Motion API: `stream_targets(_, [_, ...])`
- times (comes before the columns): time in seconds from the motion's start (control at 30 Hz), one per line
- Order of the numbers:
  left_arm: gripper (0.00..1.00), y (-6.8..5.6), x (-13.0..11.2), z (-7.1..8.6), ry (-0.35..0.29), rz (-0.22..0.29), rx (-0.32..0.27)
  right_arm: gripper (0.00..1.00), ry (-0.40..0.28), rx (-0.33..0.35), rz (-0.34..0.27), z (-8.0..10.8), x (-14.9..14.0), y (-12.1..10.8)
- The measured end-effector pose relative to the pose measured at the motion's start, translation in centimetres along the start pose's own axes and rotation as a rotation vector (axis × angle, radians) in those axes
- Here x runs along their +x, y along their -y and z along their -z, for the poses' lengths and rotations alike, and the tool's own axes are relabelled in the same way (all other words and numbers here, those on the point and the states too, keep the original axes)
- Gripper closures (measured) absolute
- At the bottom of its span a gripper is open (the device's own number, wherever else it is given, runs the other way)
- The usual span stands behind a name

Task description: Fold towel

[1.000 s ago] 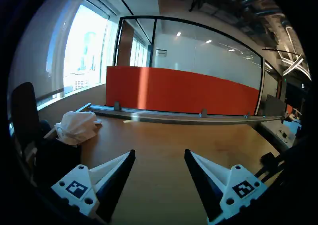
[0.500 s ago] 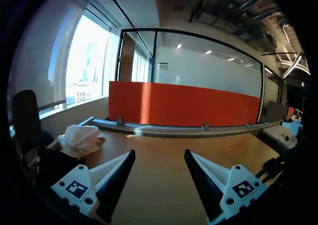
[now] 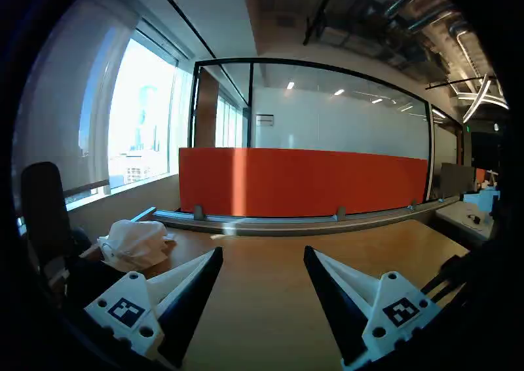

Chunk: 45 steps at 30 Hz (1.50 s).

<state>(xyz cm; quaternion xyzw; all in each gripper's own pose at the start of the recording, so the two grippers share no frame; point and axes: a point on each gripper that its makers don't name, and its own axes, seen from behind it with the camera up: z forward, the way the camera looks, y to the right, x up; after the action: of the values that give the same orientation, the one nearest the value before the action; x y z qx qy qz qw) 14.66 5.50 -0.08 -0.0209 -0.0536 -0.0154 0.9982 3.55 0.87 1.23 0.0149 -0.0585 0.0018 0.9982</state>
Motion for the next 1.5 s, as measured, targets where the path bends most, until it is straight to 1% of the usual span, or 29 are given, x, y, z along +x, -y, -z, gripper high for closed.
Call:
stream_targets(0.2, [0.09, -0.4, -0.9, 0.0, -0.03, -0.046, -0.018, 0.08, -0.02, 0.004, -0.022, 0.0, 1.0, 1.3])
stream_targets(0.3, [0.08, -0.2, -1.6, 0.0, -0.043, -0.051, -0.018, 0.08, -0.035, 0.002, -0.033, 0.1, 1.3, 1.7])
stream_targets(0.4, [0.08, 0.3, -2.7, 0.1, -0.051, -0.047, -0.012, 0.07, -0.042, 0.005, -0.035, 0.2, 0.9, 2.4])
stream_targets(0.6, [0.09, 1.5, -5.4, 0.3, -0.065, -0.057, 0.002, 0.06, -0.036, 0.014, -0.012, 0.0, -0.9, 3.5])
stream_targets(0.8, [0.09, 2.2, -8.3, 0.2, -0.08, -0.058, -0.007, 0.05, -0.04, 0.016, -0.005, -0.4, -2.1, 4.5])
stream_targets(1.03, [0.09, 2.8, -11.2, -0.4, -0.095, -0.043, -0.015, 0.05, -0.035, 0.012, 0.011, -0.8, -4.2, 5.3])
stream_targets(1.3, [0.09, 4.1, -13.1, -1.0, -0.108, -0.031, 0.002, 0.05, -0.019, 0.007, 0.047, -1.3, -5.8, 5.7])
stream_targets(1.5, [0.09, 5.0, -14.0, -1.1, -0.113, -0.025, 0.016, 0.05, -0.01, 0.005, 0.048, -1.8, -6.5, 5.7])
